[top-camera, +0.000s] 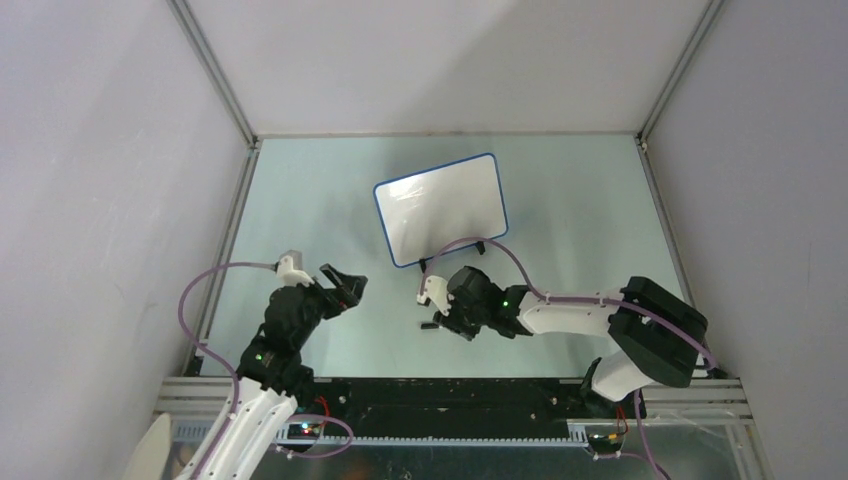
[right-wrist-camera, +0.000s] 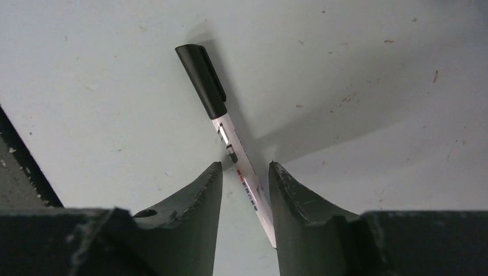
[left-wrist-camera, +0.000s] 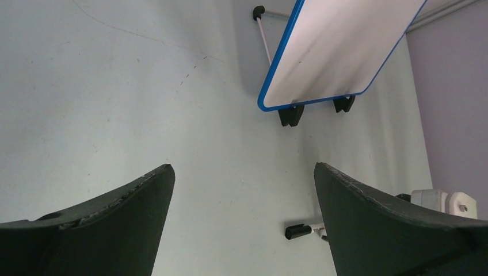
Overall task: Write a sentence on the whiteboard
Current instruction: Pick up the whiteboard marker from the center of the board, then pass from the right arm to the left
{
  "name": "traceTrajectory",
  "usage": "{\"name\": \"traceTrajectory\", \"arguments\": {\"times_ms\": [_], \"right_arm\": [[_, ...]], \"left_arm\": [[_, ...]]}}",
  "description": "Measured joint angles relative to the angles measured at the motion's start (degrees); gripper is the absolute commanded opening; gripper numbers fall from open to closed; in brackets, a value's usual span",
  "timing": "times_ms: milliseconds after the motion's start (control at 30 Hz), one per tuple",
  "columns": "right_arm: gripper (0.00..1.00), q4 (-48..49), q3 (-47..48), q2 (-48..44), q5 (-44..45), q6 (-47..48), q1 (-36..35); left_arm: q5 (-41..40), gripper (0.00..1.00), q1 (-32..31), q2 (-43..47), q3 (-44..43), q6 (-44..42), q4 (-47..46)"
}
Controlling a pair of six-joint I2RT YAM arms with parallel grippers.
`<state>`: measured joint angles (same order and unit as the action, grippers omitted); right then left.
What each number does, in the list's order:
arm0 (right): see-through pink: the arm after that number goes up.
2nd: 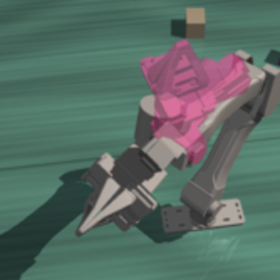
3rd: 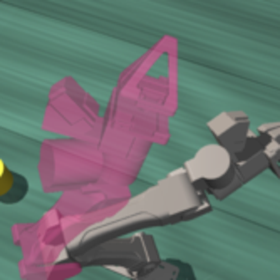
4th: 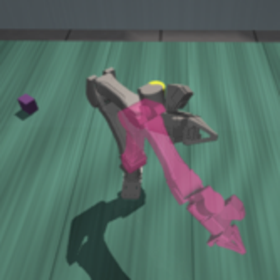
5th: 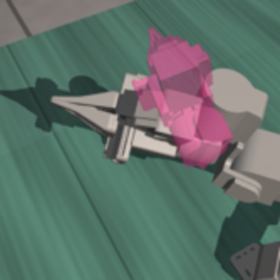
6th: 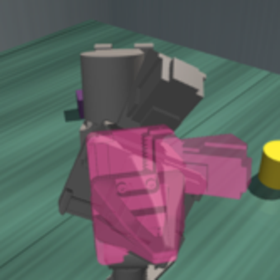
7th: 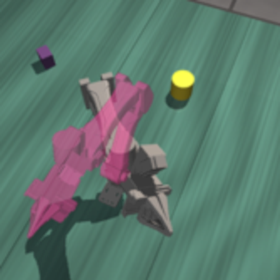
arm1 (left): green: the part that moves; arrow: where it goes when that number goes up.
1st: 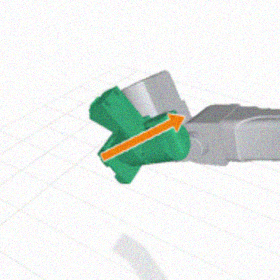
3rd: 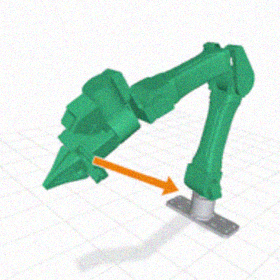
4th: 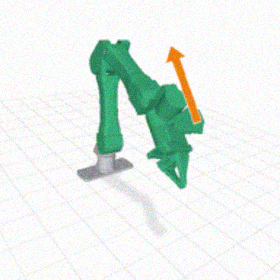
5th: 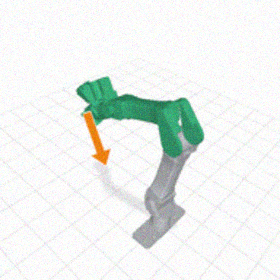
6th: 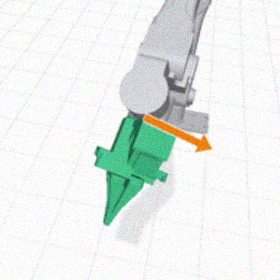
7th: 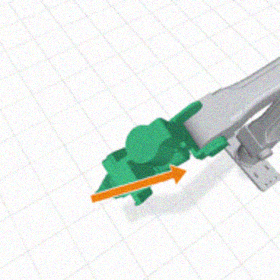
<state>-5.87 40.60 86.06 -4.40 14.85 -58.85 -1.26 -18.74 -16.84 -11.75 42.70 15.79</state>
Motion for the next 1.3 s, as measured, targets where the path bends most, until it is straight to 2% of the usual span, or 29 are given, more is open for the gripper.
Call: {"name": "traceTrajectory", "arguments": {"times_ms": [100, 233, 333, 367, 633, 867, 1233, 1300], "right_arm": [[0.33, 1.4, 0.0, 1.2, 0.9, -0.1, -0.4], [0.13, 2.4, 0.0, 1.6, 1.6, 0.0, -0.8], [0.06, 3.3, 0.0, 1.9, 2.6, 0.3, -1.3], [0.0, 3.4, 0.0, 1.9, 3.0, 0.3, -1.6], [0.0, 3.5, -0.1, 1.3, 5.0, 1.0, -3.5], [0.0, 3.5, -0.5, -7.9, 3.2, -0.8, -2.2], [0.0, 6.2, -0.5, -14.7, -0.4, -7.0, 0.5], [0.0, 7.0, -0.5, -14.8, -0.4, -8.3, 0.5]], "left_arm": [[0.0, 0.98, 0.0, 0.0, 0.0, 0.0, 0.3], [0.0, 0.98, 0.0, -0.2, -0.4, 0.0, 1.2], [0.0, 0.98, 0.0, -0.5, -1.2, 0.0, 1.9], [0.0, 0.98, 0.0, -0.5, -1.5, 0.0, 2.1], [1.3, 0.98, 0.0, -1.2, -3.5, 1.5, 2.8], [7.2, 0.98, 0.0, -5.7, -4.5, 6.6, 1.8], [15.5, 0.99, -0.3, -10.6, -4.2, 25.8, -8.2], [15.5, 0.95, -0.8, -11.4, -3.9, 29.1, -9.7]]}}
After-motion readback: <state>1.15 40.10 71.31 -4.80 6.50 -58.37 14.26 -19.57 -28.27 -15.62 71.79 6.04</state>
